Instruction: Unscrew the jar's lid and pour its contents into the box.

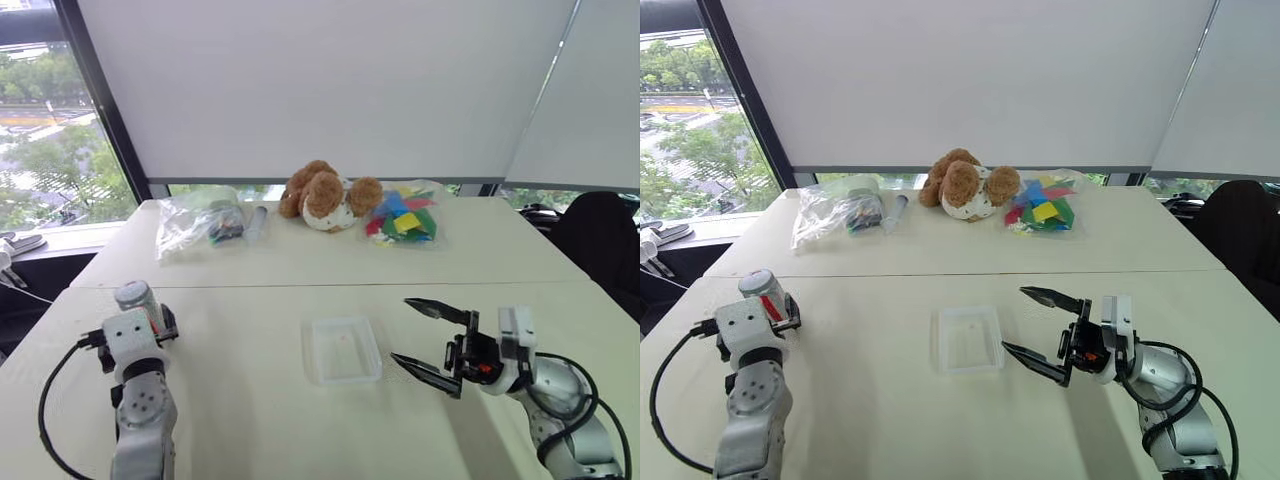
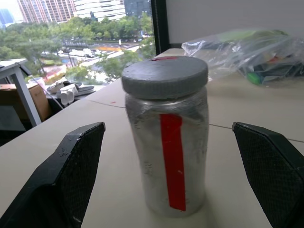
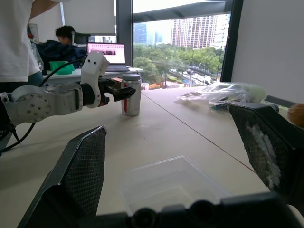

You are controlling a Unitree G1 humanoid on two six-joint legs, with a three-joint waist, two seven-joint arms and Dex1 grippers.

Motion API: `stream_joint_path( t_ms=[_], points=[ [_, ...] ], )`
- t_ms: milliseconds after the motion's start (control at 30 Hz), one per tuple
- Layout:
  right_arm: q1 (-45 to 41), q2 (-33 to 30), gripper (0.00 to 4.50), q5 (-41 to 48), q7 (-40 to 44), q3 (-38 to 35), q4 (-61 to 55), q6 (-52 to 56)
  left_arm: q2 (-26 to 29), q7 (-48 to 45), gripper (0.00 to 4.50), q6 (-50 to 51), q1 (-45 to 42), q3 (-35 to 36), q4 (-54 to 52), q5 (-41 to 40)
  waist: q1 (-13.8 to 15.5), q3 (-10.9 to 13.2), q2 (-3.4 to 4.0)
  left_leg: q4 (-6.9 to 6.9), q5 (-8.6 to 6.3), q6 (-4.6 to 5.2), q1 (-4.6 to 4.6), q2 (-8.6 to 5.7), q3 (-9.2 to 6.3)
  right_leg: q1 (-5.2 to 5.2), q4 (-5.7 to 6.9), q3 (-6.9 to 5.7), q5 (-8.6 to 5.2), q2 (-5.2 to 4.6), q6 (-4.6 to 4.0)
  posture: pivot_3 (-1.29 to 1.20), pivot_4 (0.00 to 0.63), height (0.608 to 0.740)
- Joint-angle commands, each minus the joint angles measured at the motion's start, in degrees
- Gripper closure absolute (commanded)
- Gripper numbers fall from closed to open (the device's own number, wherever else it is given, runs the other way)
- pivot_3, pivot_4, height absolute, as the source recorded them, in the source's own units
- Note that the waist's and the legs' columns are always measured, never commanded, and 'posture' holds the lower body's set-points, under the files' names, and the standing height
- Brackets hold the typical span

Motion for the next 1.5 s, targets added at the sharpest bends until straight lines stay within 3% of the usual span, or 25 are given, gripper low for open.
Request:
stream_joint_path(
  t_ms=[33,633,1000,1100,1200,1367,1500],
  points=[
    [0.43,-0.44,0.0,0.37,-0.92,-1.24,-2.95,-0.05,0.41,1.98,0.06,-2.03,-1.63,0.99,1.09,0.27,0.04,0.0,0.0,0.0,0.0,0.0,0.0,0.0,0.0,-0.02,0.04,0.0,0.0,0.01,0.0,0.0,0.15,0.74],
    [0.63,-1.39,0.0,0.07,-4.77,-0.99,-7.35,3.44,6.44,1.38,0.06,-9.47,-9.55,1.9,16.85,-1.83,0.05,0.0,-0.01,0.09,0.02,-0.03,0.01,-0.01,-0.03,-0.1,0.36,0.0,0.01,0.01,0.02,0.0,0.15,0.74],
    [-0.22,-0.97,0.0,-0.6,-7.44,-0.32,-9.49,5.76,6.62,1.39,0.06,-9.3,-9.53,1.34,18.54,-2.04,0.04,0.0,-0.01,0.09,0.02,-0.03,0.01,-0.01,-0.04,-0.12,0.39,0.0,0.03,0.02,0.05,0.0,0.15,0.74],
    [-0.27,-1.11,0.0,-0.45,-7.7,-0.43,-9.77,6.1,6.49,1.33,0.93,-9.15,-9.55,1.58,18.84,-2.48,0.05,0.0,-0.01,0.09,0.02,-0.04,0.01,-0.01,-0.03,-0.12,0.39,0.0,0.03,0.02,0.06,0.0,0.15,0.74],
    [-0.5,-1.14,0.0,-0.39,-8.01,-0.49,-10.05,6.5,6.42,0.8,2.33,-9.39,-9.34,1.45,19.2,-3.0,0.04,0.0,-0.01,0.1,0.02,-0.04,0.01,-0.01,-0.03,-0.12,0.39,0.0,0.03,0.02,0.06,0.0,0.15,0.74],
    [-1.19,-1.38,0.0,-0.16,-8.79,-0.59,-11.0,7.65,7.06,-4.74,2.34,-12.78,-8.82,2.15,18.13,-7.32,0.03,0.0,-0.01,0.1,0.02,-0.04,0.01,0.0,-0.03,-0.12,0.39,0.0,0.03,0.02,0.06,0.0,0.15,0.74],
    [-1.92,-2.53,0.0,2.18,-11.56,-2.59,-13.11,12.0,12.01,-23.91,2.34,-14.42,-8.9,3.08,13.45,-20.28,0.01,0.01,-0.01,0.09,0.02,-0.04,-0.01,0.02,-0.04,-0.14,0.4,0.0,0.03,0.01,0.05,0.0,0.15,0.74]
  ],
)
